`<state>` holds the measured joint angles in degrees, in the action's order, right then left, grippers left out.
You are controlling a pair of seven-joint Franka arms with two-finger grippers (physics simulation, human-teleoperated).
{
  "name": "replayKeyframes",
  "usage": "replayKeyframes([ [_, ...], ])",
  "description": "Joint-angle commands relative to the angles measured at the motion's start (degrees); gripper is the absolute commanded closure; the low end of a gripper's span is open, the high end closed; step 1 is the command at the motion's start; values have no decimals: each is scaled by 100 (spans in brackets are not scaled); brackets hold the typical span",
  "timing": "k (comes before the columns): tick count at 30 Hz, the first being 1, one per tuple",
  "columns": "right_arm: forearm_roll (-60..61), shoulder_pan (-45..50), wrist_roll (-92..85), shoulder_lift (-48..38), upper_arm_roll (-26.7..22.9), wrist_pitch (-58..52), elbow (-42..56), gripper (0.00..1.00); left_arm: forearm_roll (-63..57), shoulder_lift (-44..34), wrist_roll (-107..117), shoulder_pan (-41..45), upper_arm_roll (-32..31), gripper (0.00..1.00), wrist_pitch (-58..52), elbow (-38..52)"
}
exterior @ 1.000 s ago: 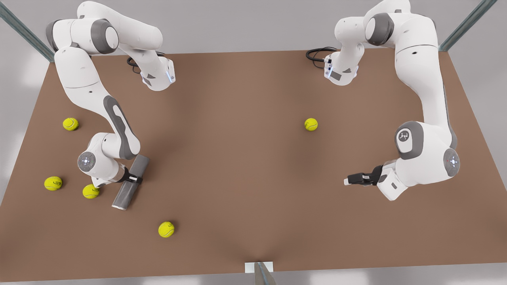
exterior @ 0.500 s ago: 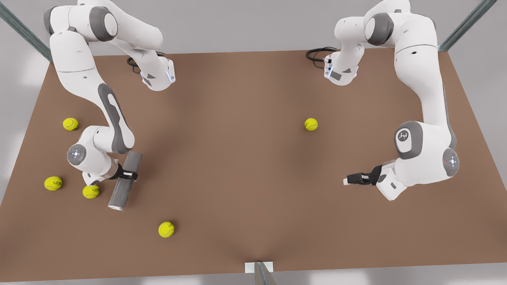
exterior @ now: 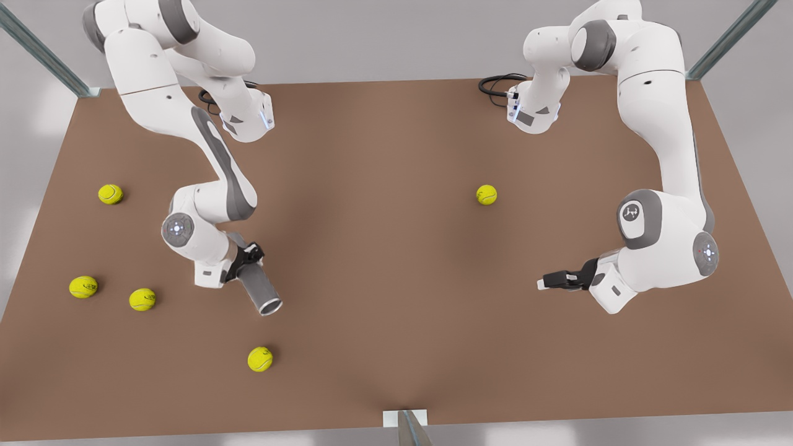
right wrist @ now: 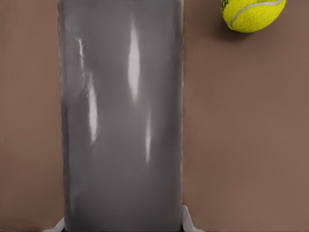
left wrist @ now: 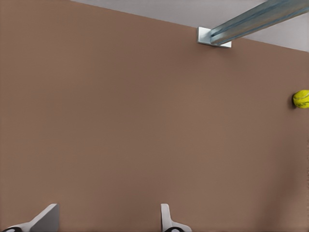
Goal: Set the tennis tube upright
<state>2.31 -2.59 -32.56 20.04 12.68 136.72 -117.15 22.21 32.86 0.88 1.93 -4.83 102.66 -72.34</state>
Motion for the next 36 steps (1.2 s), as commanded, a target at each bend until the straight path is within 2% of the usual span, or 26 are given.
replayKeyframes([
  [1,-11,39,-58,0,-3,4,0,24,2,1,-9,0,0,1,0,0],
  [7,-2,759,-981,0,6,22,17,24,2,19,-9,0,0,1,9,0],
  [12,367,2113,-981,246,6,434,122,24,2,-8,0,9,0,1,-9,0],
  [14,376,2544,-981,527,-20,567,509,24,2,10,0,18,0,1,0,0],
  [18,279,3256,-1340,1125,-319,725,1335,24,2,19,0,17,0,1,9,-9],
  [19,279,3555,-1876,1222,-670,892,1493,24,2,19,0,9,0,1,9,-9],
  [23,279,3660,-2659,1679,-758,1032,1995,24,2,10,-9,9,0,1,-9,-9],
  [29,358,4047,-2554,1916,-1004,1068,2065,24,11,27,-9,9,0,1,9,-17],
  [30,367,4135,-2370,1925,-1110,1059,2065,19,2,36,-9,9,0,1,9,-17],
  [31,367,4135,-2194,1951,-1119,1024,2065,0,11,36,-9,9,0,1,9,-17],
  [36,367,4126,-2202,1943,-1119,874,2065,0,11,27,-9,9,0,1,0,-17],
])
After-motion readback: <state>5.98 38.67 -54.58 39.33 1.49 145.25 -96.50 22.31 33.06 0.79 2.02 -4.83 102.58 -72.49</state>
